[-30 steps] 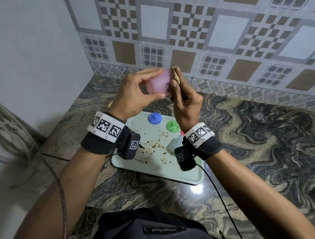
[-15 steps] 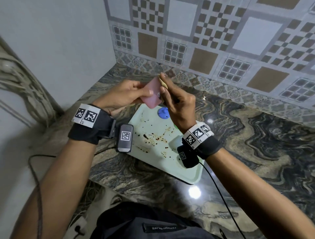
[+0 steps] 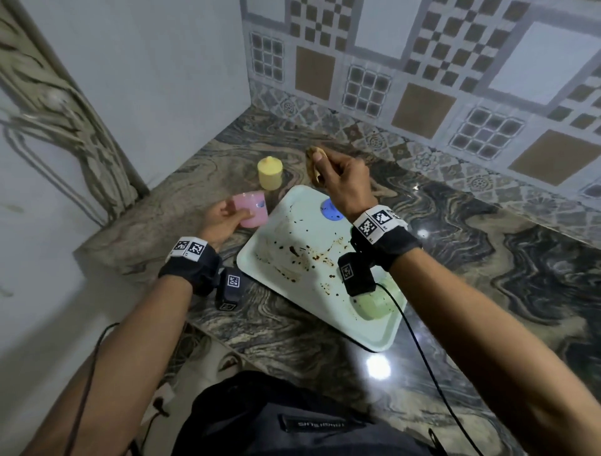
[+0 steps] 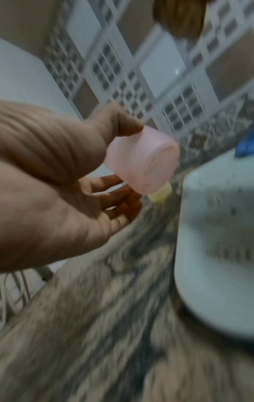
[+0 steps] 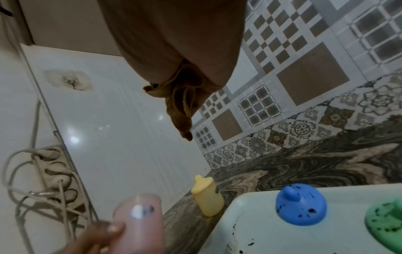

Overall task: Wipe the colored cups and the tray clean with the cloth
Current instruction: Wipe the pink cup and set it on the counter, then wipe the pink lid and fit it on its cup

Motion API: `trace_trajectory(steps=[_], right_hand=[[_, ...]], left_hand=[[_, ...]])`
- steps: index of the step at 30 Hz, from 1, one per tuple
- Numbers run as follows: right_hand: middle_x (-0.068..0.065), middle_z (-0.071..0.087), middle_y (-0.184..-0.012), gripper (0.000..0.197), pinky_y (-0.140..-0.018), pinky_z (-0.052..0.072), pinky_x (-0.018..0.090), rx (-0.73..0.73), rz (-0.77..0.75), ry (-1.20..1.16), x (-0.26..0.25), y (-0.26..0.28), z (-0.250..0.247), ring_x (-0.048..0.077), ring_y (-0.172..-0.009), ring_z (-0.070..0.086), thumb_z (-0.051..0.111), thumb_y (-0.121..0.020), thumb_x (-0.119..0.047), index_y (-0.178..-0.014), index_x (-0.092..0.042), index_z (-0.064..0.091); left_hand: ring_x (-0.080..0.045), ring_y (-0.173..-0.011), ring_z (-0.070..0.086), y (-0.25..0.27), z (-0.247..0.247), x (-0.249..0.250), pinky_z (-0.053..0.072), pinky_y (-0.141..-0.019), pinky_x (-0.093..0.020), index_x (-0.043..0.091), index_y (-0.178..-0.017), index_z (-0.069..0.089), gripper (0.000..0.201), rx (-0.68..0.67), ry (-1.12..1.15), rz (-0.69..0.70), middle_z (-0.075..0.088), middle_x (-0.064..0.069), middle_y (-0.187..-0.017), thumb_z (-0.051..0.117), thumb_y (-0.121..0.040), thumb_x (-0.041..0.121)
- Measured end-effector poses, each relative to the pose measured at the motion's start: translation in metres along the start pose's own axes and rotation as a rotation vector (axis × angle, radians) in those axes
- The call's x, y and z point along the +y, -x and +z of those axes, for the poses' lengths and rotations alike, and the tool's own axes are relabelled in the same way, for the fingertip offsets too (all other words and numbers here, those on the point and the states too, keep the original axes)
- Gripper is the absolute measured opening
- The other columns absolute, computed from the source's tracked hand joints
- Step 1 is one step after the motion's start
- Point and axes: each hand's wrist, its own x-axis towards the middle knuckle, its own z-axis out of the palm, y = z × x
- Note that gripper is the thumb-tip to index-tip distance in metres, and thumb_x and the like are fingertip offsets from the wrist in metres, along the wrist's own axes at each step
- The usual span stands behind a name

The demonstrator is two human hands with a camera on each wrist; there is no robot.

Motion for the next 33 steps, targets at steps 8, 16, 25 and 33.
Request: trace_trajectory(steps=[8, 16, 25, 33], right_hand=[[-0.006, 0.063, -0.06, 0.031, -0.066, 0.054, 0.038, 0.061, 0.061, 0.03, 0.013, 0.001, 0.005, 0.004, -0.055, 0.053, 0.056, -0.101, -0.039, -0.104, -0.016, 0.077], [-0.008, 0.059, -0.059, 0.036, -0.061, 0.05, 0.038, 0.168, 0.135, 0.03, 0.025, -0.003, -0.002, 0.009, -0.054, 0.048, 0.057, -0.099, -0.041, -0.121, -0.018, 0.073], [-0.004, 0.059, -0.063, 0.031, -0.064, 0.049, 0.028, 0.258, 0.179, 0.055, 0.027, 0.0, -0.011, 0.004, -0.056, 0.048, 0.058, -0.1, -0.035, -0.122, -0.018, 0.072], [-0.006, 0.061, -0.065, 0.032, -0.067, 0.055, 0.044, 0.322, 0.194, 0.058, 0.041, 0.018, -0.051, 0.009, -0.06, 0.052, 0.057, -0.096, -0.05, -0.109, -0.027, 0.075]], left_hand=[[-0.018, -0.089, 0.064, -0.048, -0.012, -0.036, 0.057, -0.085, -0.034, 0.005, -0.112, 0.065, 0.055, 0.078, -0.192, 0.089, 0.068, -0.007, -0.1, 0.088, -0.062, 0.001], [-0.023, -0.098, 0.065, -0.097, 0.011, -0.026, 0.046, -0.066, -0.007, 0.001, -0.119, 0.058, 0.066, -0.04, -0.305, 0.184, 0.066, -0.012, -0.11, 0.089, -0.062, 0.005], [-0.018, -0.107, 0.056, -0.099, 0.017, -0.024, 0.049, -0.088, -0.03, 0.015, -0.128, 0.047, 0.078, 0.059, -0.347, 0.338, 0.055, -0.003, -0.126, 0.088, -0.064, 0.03], [-0.026, -0.102, 0.053, -0.048, 0.071, 0.016, 0.043, -0.088, -0.033, 0.006, -0.105, 0.056, 0.04, 0.156, -0.425, 0.896, 0.058, -0.012, -0.108, 0.07, -0.081, 0.034]])
